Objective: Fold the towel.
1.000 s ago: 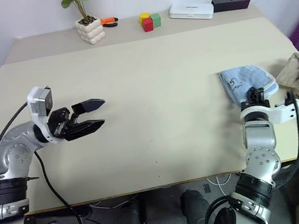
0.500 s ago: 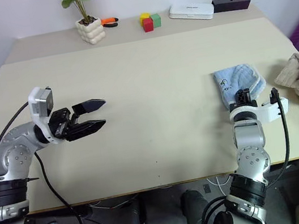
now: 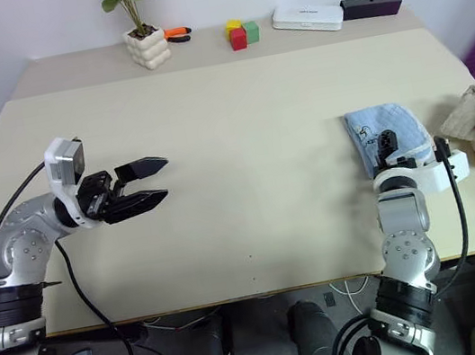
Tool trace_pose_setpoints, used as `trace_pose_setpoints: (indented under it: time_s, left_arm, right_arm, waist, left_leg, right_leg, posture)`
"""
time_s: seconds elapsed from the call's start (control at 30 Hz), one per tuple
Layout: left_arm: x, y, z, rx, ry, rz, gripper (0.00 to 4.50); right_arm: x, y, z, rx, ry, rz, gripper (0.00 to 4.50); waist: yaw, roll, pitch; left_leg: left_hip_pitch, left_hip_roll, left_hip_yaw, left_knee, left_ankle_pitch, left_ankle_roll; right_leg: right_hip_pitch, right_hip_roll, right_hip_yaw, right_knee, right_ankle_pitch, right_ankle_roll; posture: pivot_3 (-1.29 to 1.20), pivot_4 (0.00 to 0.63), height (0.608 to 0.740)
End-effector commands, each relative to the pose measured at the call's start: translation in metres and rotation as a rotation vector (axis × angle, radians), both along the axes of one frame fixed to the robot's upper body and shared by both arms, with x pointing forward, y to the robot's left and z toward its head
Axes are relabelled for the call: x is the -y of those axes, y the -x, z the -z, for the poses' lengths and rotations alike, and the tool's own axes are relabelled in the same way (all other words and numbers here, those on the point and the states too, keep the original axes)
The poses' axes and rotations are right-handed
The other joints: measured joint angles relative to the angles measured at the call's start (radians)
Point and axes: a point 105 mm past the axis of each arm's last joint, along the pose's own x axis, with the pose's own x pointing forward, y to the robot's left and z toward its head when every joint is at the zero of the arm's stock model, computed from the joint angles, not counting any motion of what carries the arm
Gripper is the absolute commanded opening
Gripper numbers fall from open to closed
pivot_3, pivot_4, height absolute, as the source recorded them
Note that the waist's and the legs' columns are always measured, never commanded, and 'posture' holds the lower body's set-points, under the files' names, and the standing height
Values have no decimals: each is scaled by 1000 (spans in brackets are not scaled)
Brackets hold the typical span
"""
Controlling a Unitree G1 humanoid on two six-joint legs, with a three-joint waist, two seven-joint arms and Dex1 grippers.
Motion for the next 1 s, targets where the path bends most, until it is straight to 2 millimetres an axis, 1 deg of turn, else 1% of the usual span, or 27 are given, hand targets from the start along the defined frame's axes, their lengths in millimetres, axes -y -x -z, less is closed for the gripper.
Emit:
trace_pose_setpoints:
  time_s: [0.03, 0.1, 0.17, 0.27, 0.43, 0.57, 0.67, 0.7, 0.77, 0.83, 0.87, 0.93, 1.0]
  left_arm:
    - [-3, 3, -9, 44, 3, -6, 4500]
    - [-3, 3, -9, 42, 8, -7, 4500]
    - [-2, 3, -9, 40, 11, -6, 4500]
    - [-2, 3, -8, 40, 10, -5, 4500]
    - [-3, 3, -8, 41, 10, -11, 4500]
    - [-4, 3, -10, 47, 7, -13, 4500]
    - [-3, 3, -9, 48, 4, -11, 4500]
    - [-3, 3, -9, 49, 3, -10, 4500]
    - [-3, 3, -9, 47, 7, -10, 4500]
    - [-3, 3, -10, 44, 13, -8, 4500]
    - [-2, 3, -9, 44, 13, -8, 4500]
    - [-1, 3, -9, 44, 14, -6, 4500]
    - [-1, 3, -9, 46, 14, -5, 4500]
  right_arm:
    - [17, 6, -21, 2, 128, 58, 4473]
    - [19, 5, -26, -21, 195, 57, 4473]
    - [15, 2, -33, 0, 223, 30, 4473]
    - [15, 3, -35, 0, 232, 33, 4473]
    - [9, 2, -37, 24, 184, 11, 4473]
    - [-5, -2, -37, 8, 166, -57, 4473]
    - [-19, -3, -31, -72, 161, -124, 4473]
    - [-23, -1, -25, -135, 171, -135, 4473]
    - [-26, 3, -32, -146, 177, -111, 4473]
    - [-23, 6, -41, -172, 236, -81, 4473]
    - [-18, 9, -42, -195, 264, -51, 4473]
    - [-4, 18, -35, -265, 284, 20, 4473]
    - [7, 26, -30, -295, 270, 79, 4473]
  waist:
    - [-1, 0, 0]
    - [-1, 0, 0]
    - [-1, 0, 0]
    - [-3, 0, 0]
    - [-1, 0, 0]
    - [-1, 0, 0]
    - [-1, 0, 0]
    - [-2, 0, 0]
    - [-1, 0, 0]
    - [-1, 0, 0]
    - [-1, 0, 0]
    - [3, 0, 0]
    - [4, 0, 0]
  left_leg:
    - [0, 0, 0, 0, 0, 0]
    - [0, 0, 0, 0, 0, 0]
    - [0, 0, 0, 0, 0, 0]
    - [0, 0, 0, 0, 0, 0]
    - [0, 0, 0, 0, 0, 0]
    - [0, 0, 0, 0, 0, 0]
    - [0, 0, 0, 0, 0, 0]
    - [0, 0, 0, 0, 0, 0]
    - [0, 0, 0, 0, 0, 0]
    - [0, 0, 0, 0, 0, 0]
    - [-1, 0, 0, 0, 0, 0]
    - [-1, 0, 0, 0, 0, 0]
    - [-1, 0, 0, 0, 0, 0]
  right_leg:
    - [0, 0, 0, 0, 0, 0]
    - [0, 0, 0, 0, 0, 0]
    - [0, 0, 0, 0, 0, 0]
    - [0, 0, 0, 0, 0, 0]
    - [0, 0, 0, 0, 0, 0]
    - [0, 0, 0, 0, 0, 0]
    - [0, 0, 0, 0, 0, 0]
    - [0, 0, 0, 0, 0, 0]
    - [0, 0, 0, 0, 0, 0]
    - [-1, 0, 0, 0, 0, 0]
    - [-1, 0, 0, 0, 0, 0]
    - [-1, 0, 0, 0, 0, 0]
    - [-1, 0, 0, 0, 0, 0]
  posture:
    - [0, 150, 740]
    - [0, 150, 740]
    - [0, 150, 740]
    - [0, 150, 740]
    - [0, 150, 740]
    - [0, 150, 740]
    - [0, 150, 740]
    - [0, 150, 740]
    - [0, 150, 740]
    - [0, 150, 740]
    - [0, 150, 740]
    - [0, 150, 740]
    - [0, 150, 740]
